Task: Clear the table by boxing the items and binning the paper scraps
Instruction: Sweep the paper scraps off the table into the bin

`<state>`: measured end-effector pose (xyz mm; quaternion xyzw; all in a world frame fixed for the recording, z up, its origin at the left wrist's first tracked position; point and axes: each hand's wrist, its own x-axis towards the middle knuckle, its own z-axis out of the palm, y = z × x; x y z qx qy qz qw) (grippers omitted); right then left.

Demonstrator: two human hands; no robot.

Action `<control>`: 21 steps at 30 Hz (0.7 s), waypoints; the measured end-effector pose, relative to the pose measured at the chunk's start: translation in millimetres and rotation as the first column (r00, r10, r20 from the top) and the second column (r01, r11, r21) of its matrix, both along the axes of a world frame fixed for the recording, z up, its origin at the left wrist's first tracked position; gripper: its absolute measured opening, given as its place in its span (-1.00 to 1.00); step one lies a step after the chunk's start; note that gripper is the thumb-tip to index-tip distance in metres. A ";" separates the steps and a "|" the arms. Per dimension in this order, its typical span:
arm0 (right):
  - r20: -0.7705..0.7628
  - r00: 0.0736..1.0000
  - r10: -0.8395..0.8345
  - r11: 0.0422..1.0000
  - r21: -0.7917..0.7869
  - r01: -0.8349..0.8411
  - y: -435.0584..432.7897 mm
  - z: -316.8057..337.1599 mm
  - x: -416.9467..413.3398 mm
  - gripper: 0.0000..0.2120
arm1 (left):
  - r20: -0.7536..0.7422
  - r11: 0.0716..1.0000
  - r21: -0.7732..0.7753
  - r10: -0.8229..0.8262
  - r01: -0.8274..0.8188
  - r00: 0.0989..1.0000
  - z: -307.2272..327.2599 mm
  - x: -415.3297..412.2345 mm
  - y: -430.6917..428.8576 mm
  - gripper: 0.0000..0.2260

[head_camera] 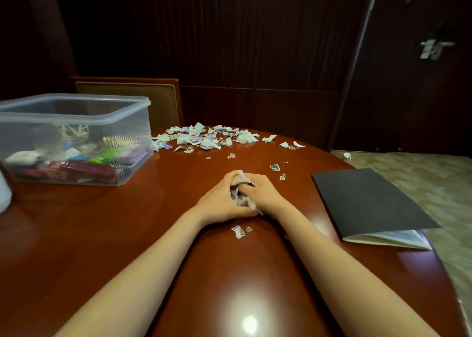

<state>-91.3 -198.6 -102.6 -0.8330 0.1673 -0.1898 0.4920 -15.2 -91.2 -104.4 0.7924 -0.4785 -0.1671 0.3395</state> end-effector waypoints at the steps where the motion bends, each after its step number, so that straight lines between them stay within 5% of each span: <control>1: 0.027 0.999 -0.026 0.999 0.029 0.025 5.6 -1.9 -4.5 -0.73 | 0.000 1.000 -0.015 0.001 -0.001 1.000 -1.6 -3.5 2.4 -0.11; 8: 0.164 0.957 -0.238 0.928 0.328 0.175 42.5 -8.4 -33.5 -0.75 | -0.108 0.969 -0.204 0.116 -0.137 0.987 -6.8 -37.6 16.1 -0.49; 10: 0.165 0.949 -0.268 0.895 0.407 0.182 50.7 -5.7 -38.9 -0.74 | -0.246 0.930 -0.310 0.124 -0.199 0.961 -2.1 -51.0 20.9 -0.57; 15: 0.136 0.936 -0.325 0.872 0.426 0.241 72.3 4.1 -44.9 -0.73 | -0.714 0.742 -0.442 0.049 -0.504 0.698 10.2 -87.4 27.1 -0.66; 21: 0.116 0.905 -0.408 0.878 0.322 0.354 95.3 14.3 -50.5 -0.70 | -0.823 0.632 -0.452 -0.022 -0.630 0.568 34.3 -113.4 30.4 -0.69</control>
